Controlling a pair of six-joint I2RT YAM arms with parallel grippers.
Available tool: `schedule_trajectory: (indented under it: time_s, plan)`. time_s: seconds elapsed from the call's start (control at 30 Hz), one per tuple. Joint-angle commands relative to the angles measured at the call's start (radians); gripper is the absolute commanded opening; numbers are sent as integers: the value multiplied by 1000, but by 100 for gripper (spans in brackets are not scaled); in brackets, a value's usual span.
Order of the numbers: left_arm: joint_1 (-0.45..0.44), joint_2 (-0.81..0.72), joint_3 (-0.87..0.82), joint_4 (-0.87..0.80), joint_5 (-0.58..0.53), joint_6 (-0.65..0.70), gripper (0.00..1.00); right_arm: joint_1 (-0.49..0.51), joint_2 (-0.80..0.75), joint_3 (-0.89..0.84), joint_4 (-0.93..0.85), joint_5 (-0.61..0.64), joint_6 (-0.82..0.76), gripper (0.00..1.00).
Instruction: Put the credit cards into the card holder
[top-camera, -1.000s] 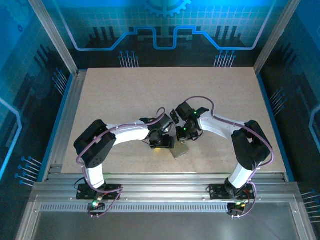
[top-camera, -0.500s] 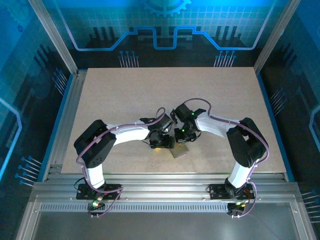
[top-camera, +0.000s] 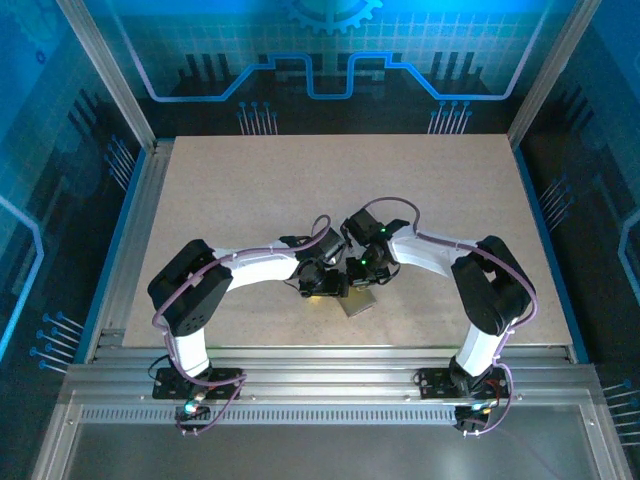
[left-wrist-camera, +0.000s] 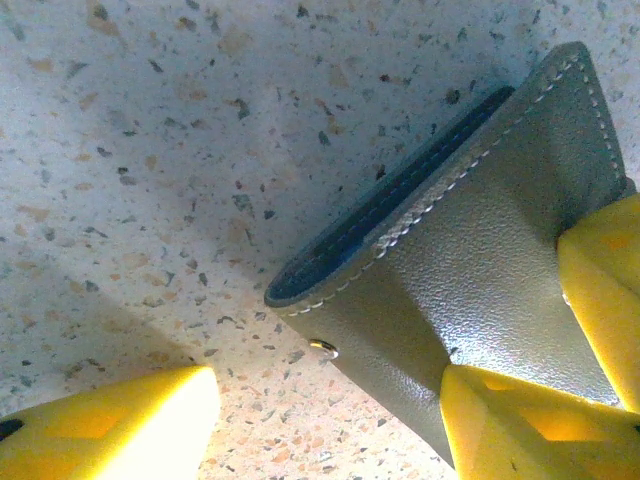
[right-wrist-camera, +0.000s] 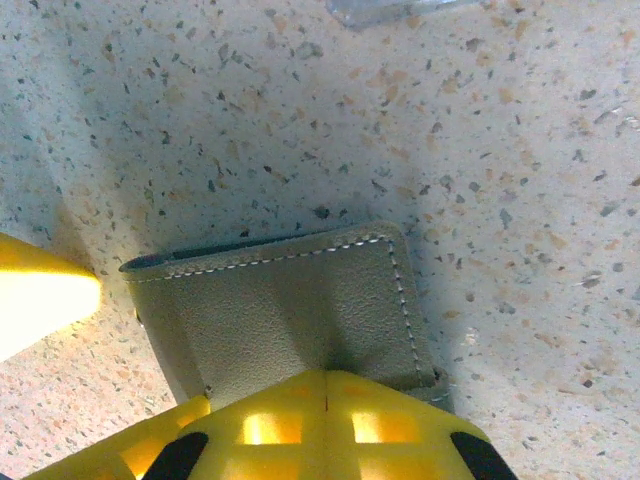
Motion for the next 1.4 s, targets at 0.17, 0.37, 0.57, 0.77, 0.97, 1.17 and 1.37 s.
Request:
schedule_trajectory:
  time_s: [0.17,0.37,0.57,0.77,0.97,1.17,1.37]
  plan:
    - [-14,75,-47,59,49,-20,64,57,17,-57,1,-9,29,0]
    - [-15,76,-50,63,48,-28,64,91,-26,-91,4,59,45,0]
    - [-14,84,-48,66,54,-35,63,122,-54,-138,34,101,74,0]
    - [-15,87,-57,79,59,-52,63,185,-54,-161,64,172,130,0]
    - [-15,92,-71,94,58,-68,62,261,-90,-210,72,295,235,0]
    - [-14,95,-78,108,57,-82,62,305,-121,-255,82,344,296,0]
    - [-15,100,-90,129,62,-92,61,317,-108,-252,100,326,309,0]
